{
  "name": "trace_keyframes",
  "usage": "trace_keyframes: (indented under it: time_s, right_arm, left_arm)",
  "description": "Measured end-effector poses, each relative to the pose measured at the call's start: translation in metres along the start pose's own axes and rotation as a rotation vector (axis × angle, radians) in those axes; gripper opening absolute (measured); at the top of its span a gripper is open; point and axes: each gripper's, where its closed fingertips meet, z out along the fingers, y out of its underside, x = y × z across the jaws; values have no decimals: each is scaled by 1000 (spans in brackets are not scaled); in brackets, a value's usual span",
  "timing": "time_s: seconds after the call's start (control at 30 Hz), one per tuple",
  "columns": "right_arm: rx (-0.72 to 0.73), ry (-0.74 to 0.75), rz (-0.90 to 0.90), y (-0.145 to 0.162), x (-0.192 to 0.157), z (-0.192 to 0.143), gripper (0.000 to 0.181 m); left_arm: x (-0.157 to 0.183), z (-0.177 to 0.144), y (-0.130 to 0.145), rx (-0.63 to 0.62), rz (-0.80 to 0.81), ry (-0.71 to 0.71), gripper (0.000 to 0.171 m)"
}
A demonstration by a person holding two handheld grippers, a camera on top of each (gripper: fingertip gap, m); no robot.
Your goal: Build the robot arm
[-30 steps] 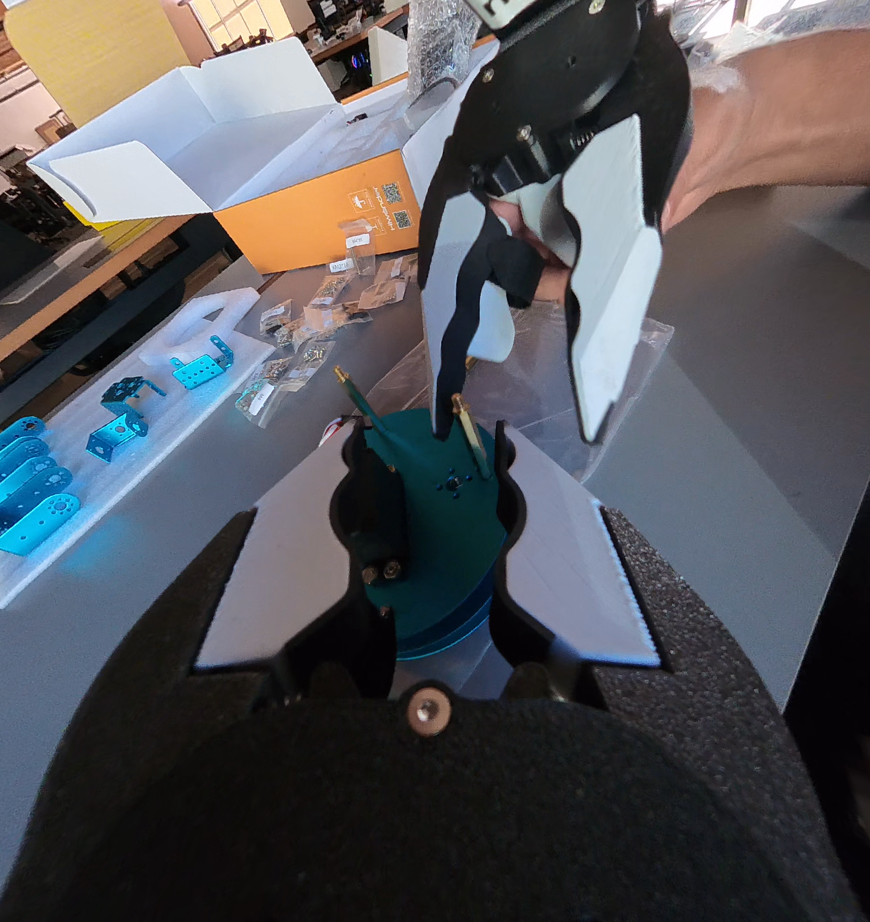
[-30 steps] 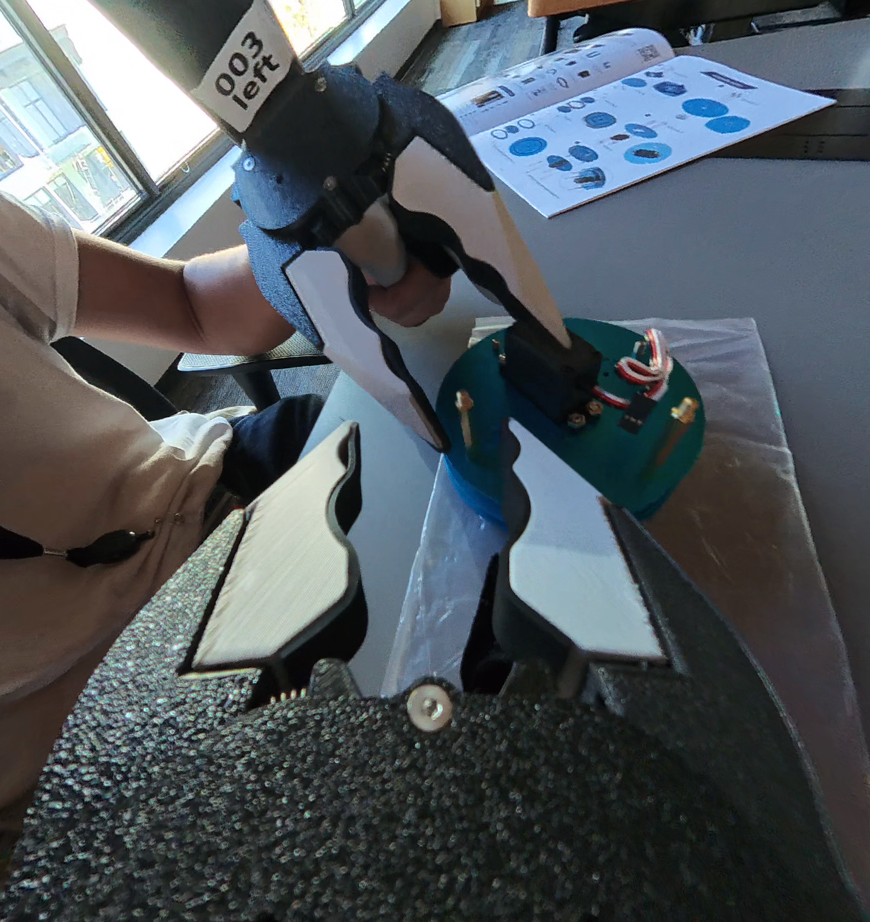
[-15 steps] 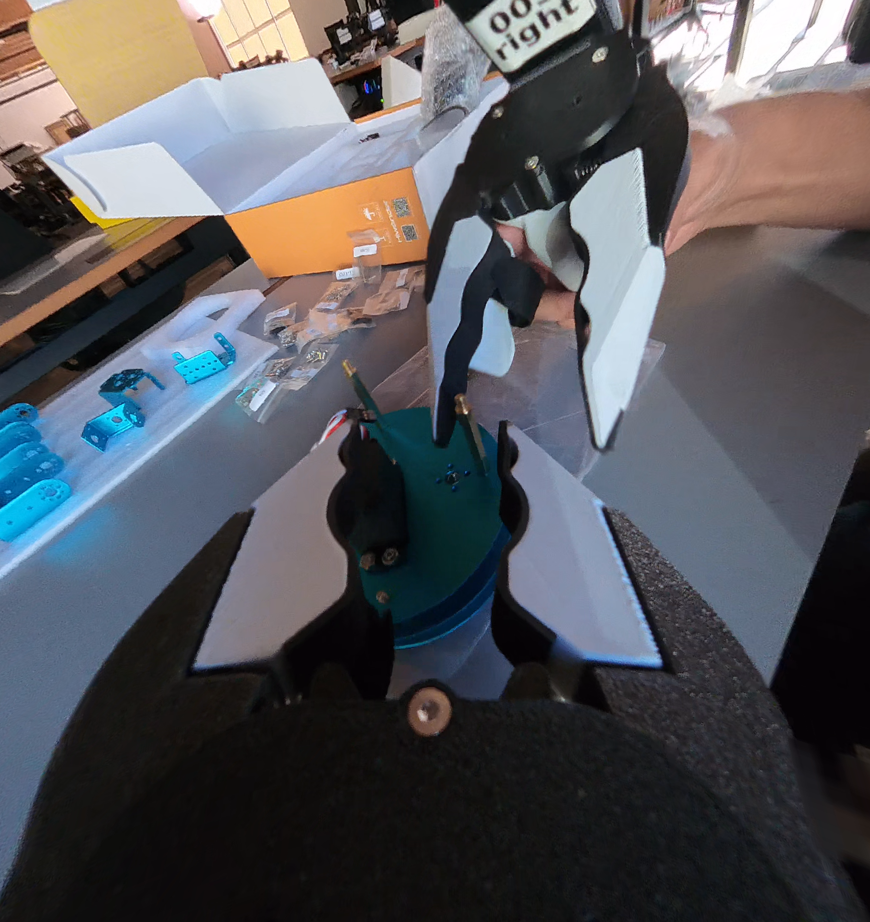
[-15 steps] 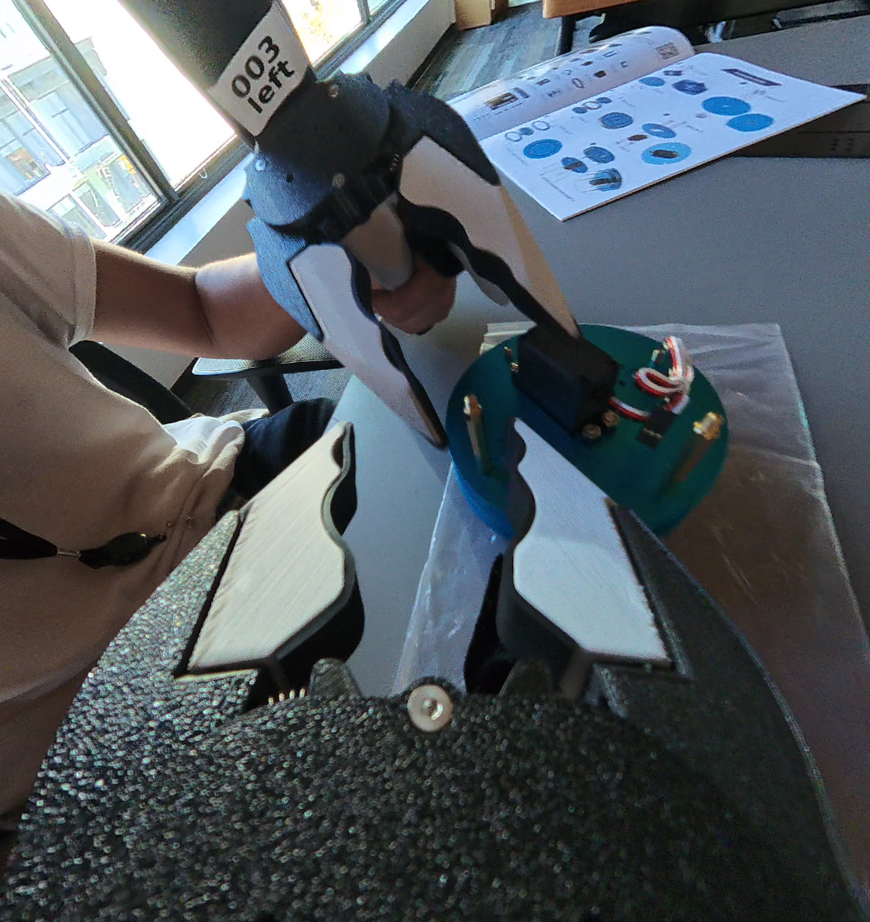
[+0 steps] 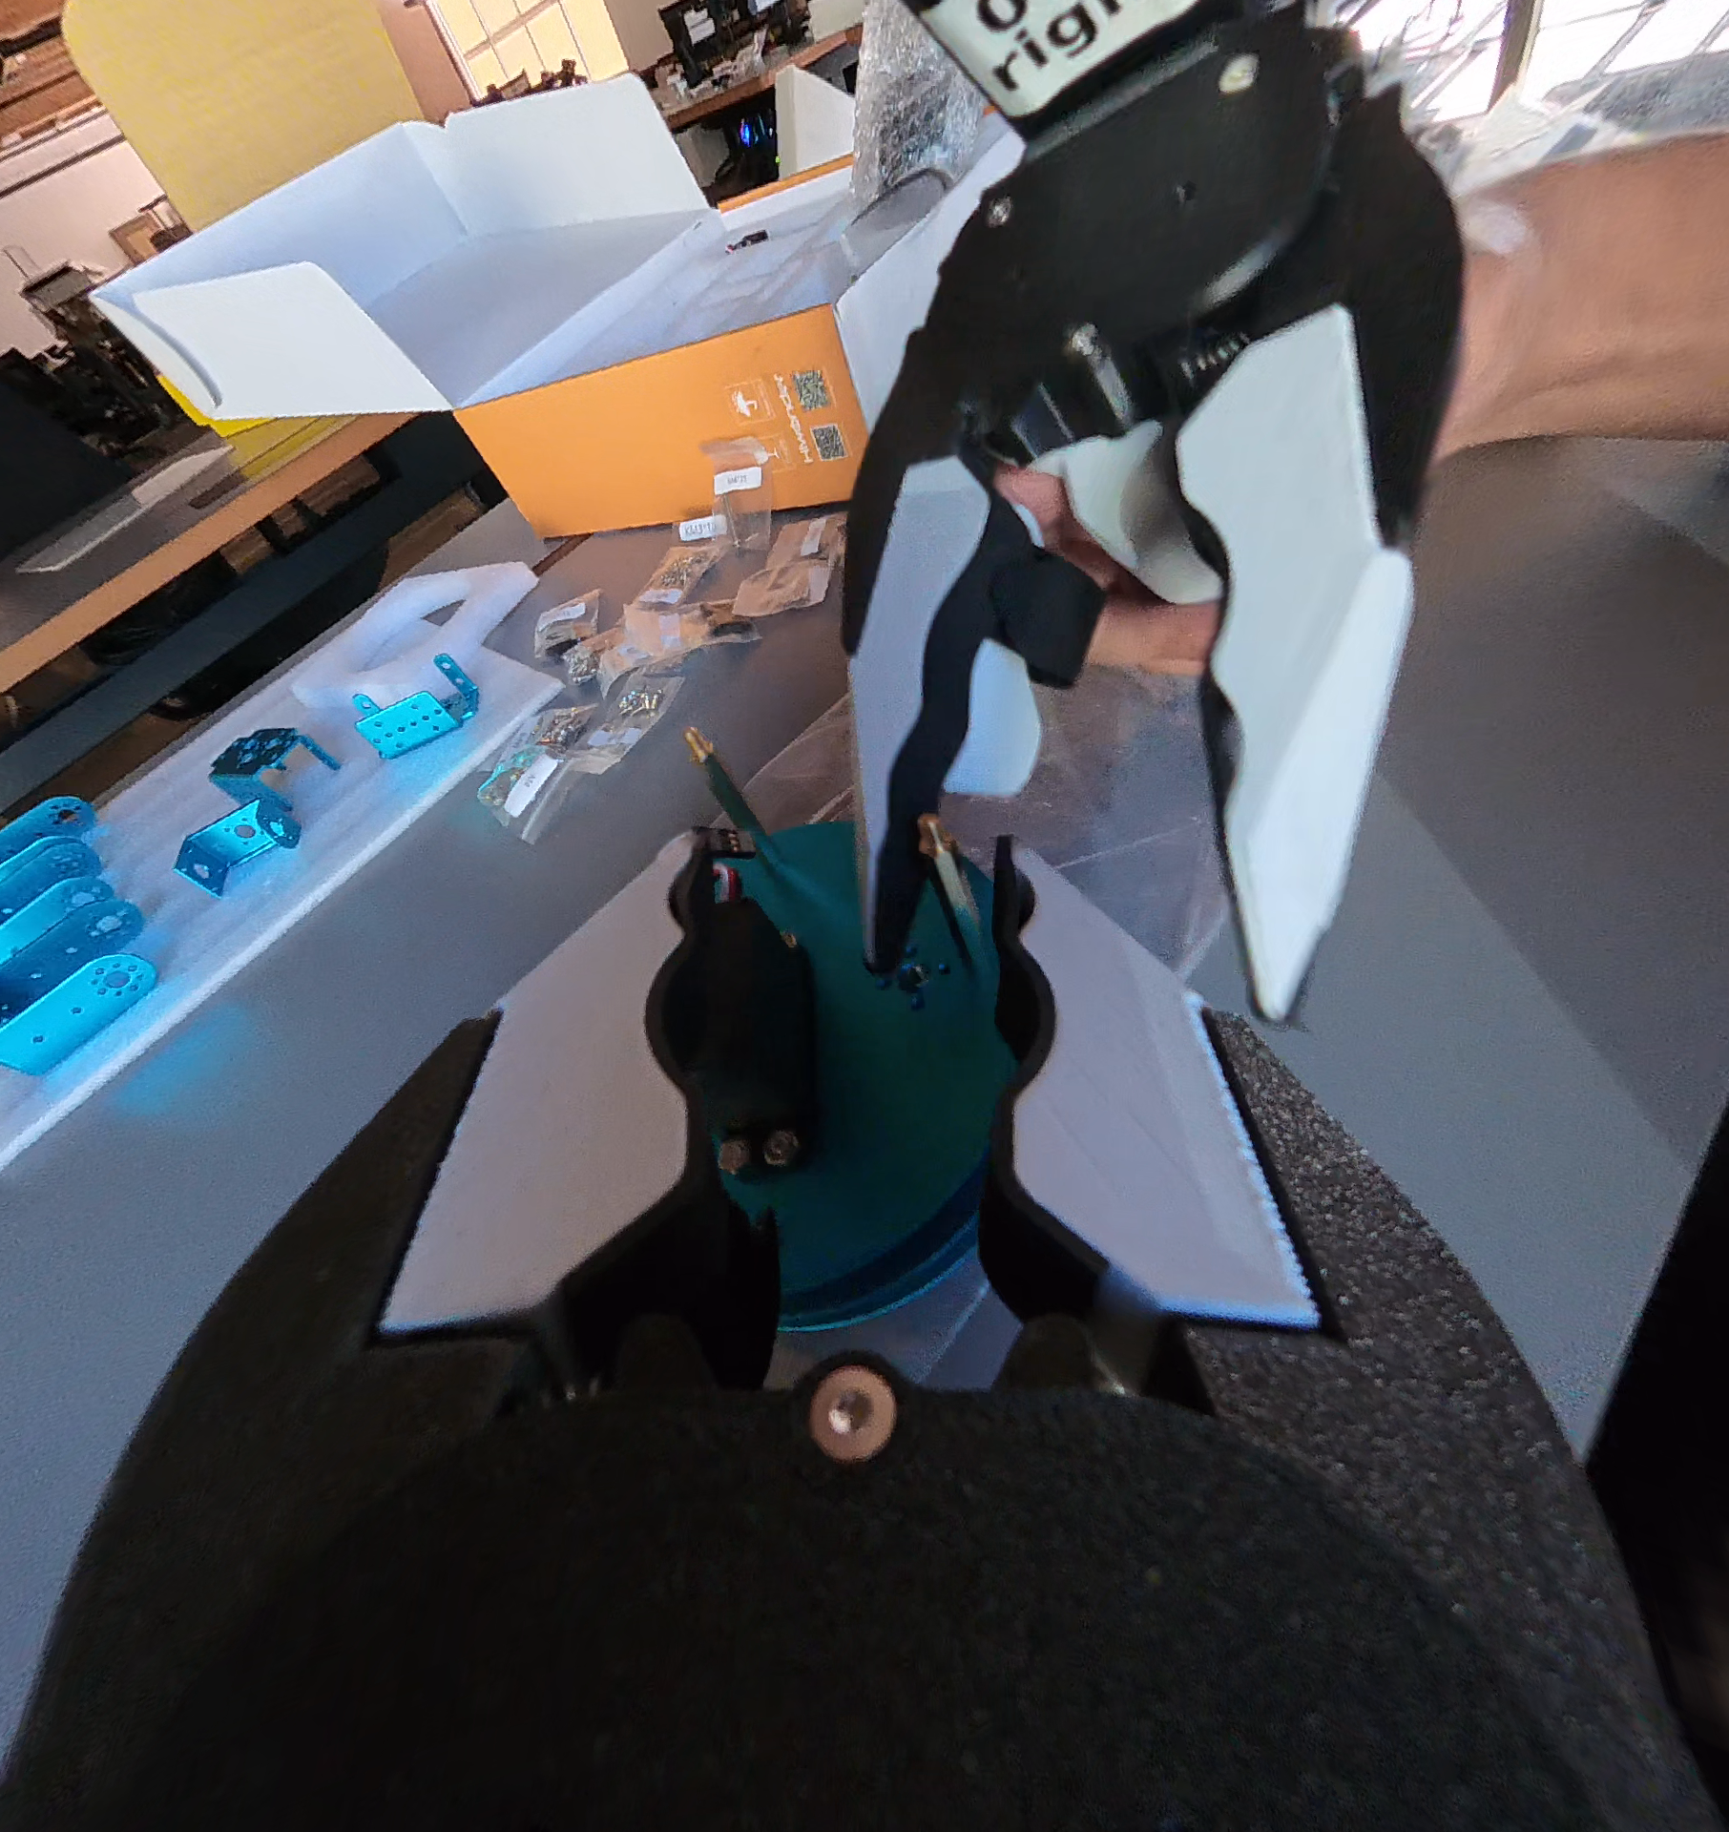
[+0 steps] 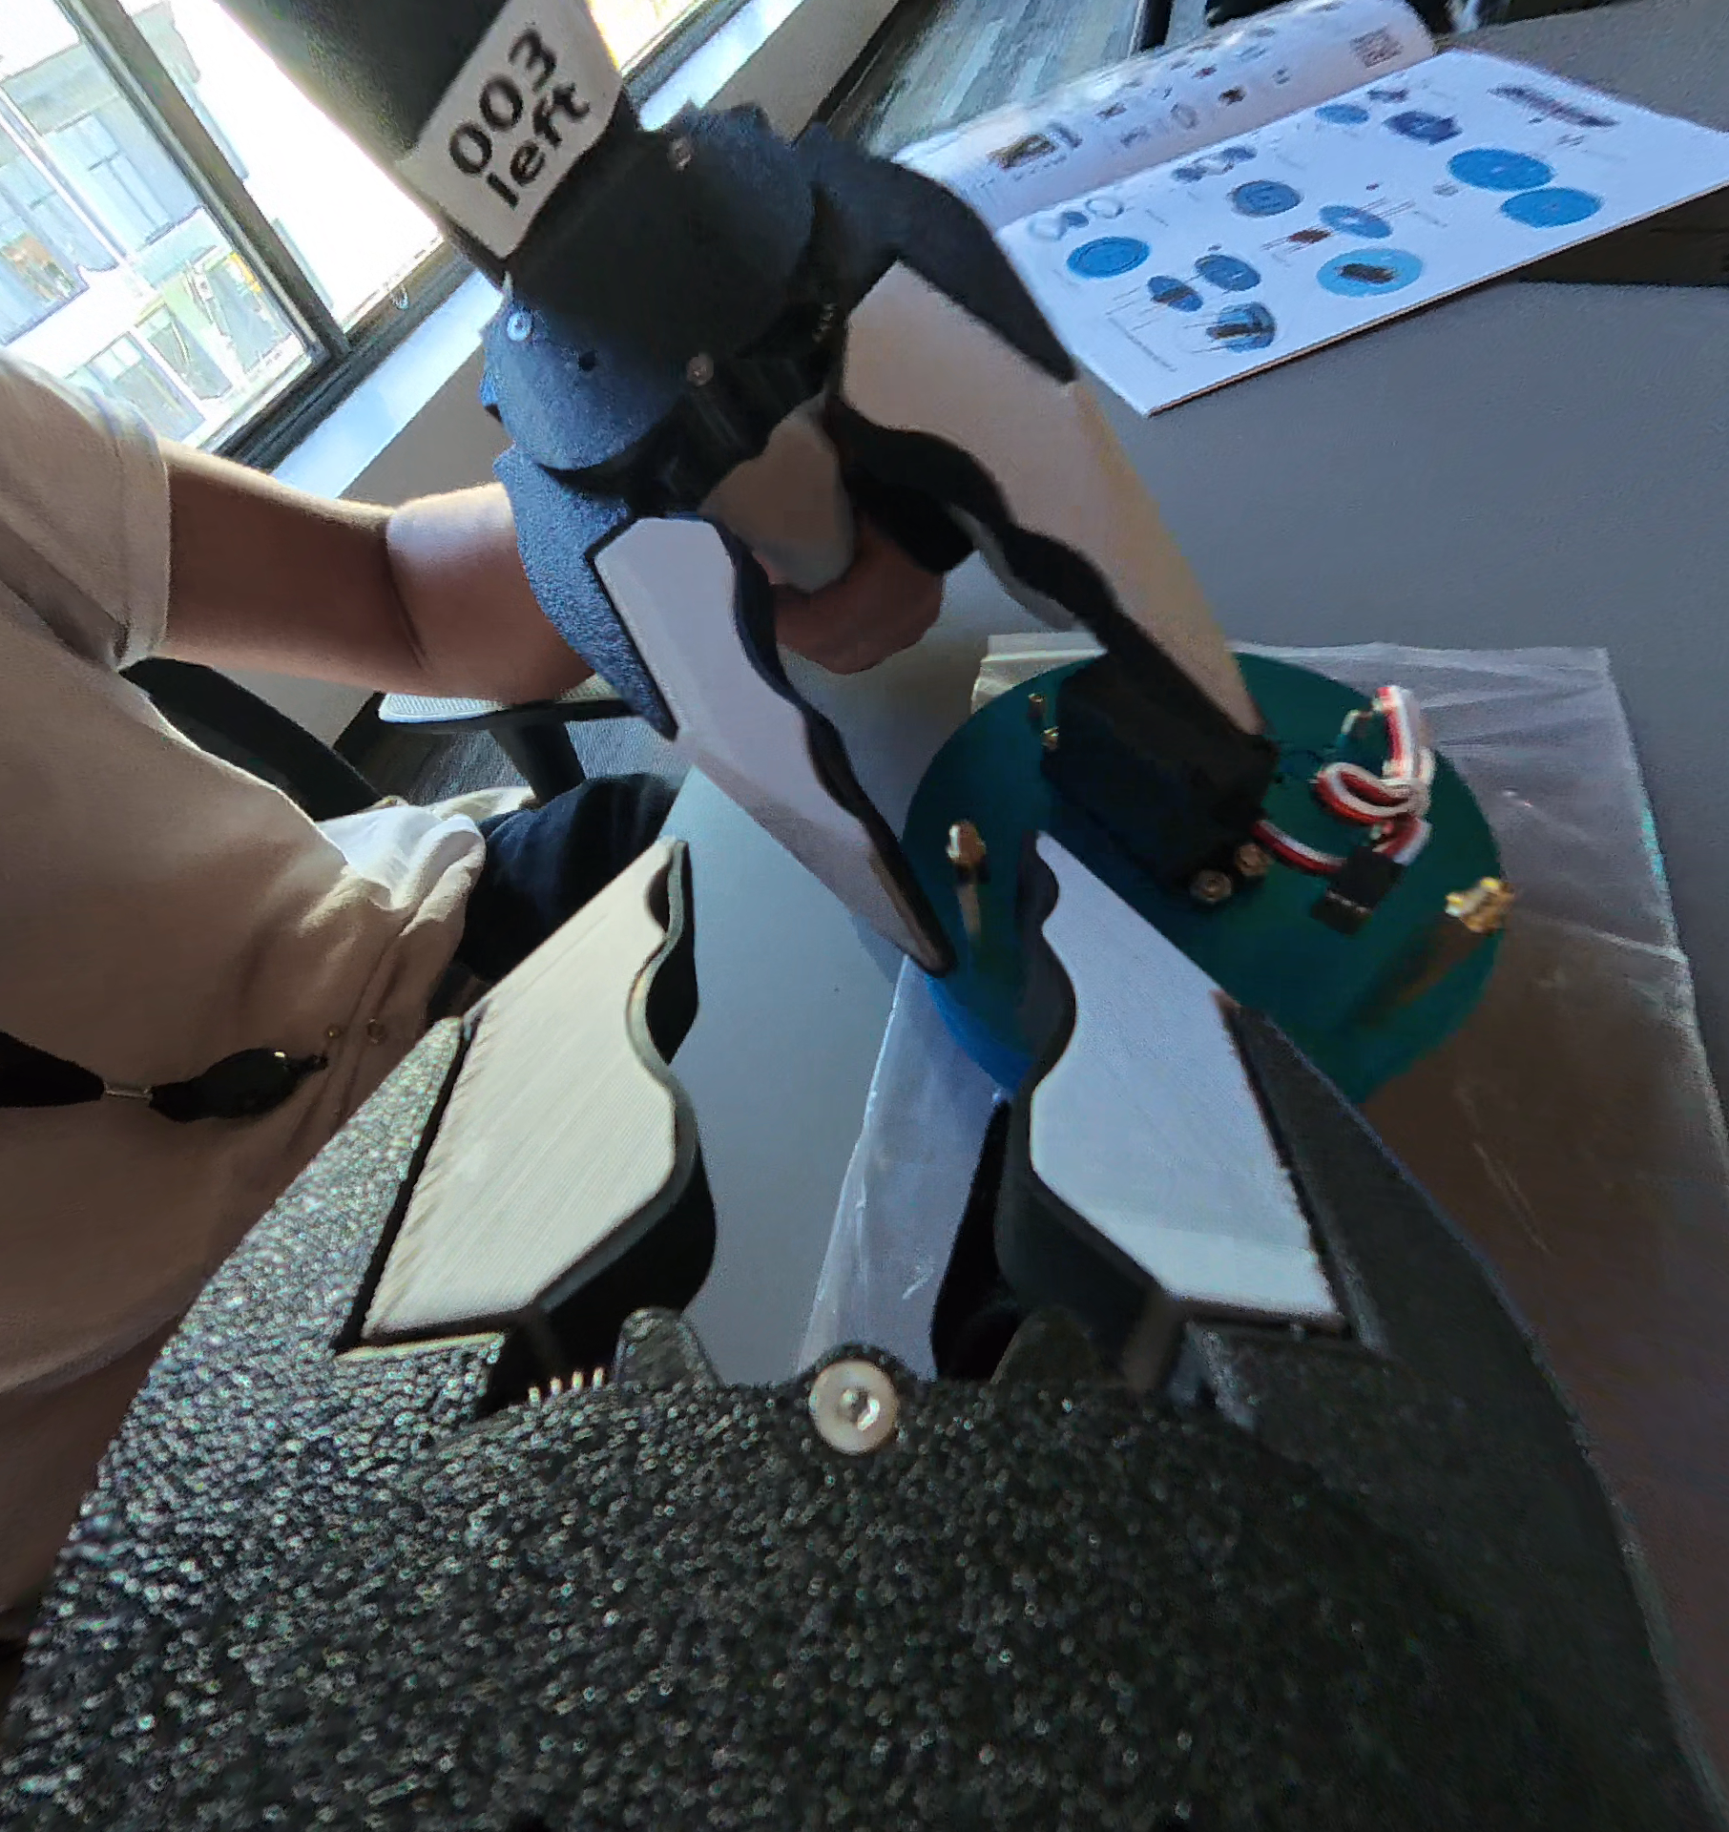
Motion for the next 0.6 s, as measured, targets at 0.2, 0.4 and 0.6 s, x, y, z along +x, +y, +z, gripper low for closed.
trace_keyframes:
  time_s: [0.2, 0.4, 0.6]
  right_arm:
    - [17, 15, 4, 5, -4, -22, 56]
    - [6, -3, 4, -2, 0, 3, 68]
    - [11, -29, 19, 3, -12, -12, 54]
  left_arm:
    - [-10, -16, 12, -22, -11, -19, 58]
    - [0, -7, 0, 2, 6, 9, 59]
    - [-11, -14, 9, -12, -19, -7, 69]
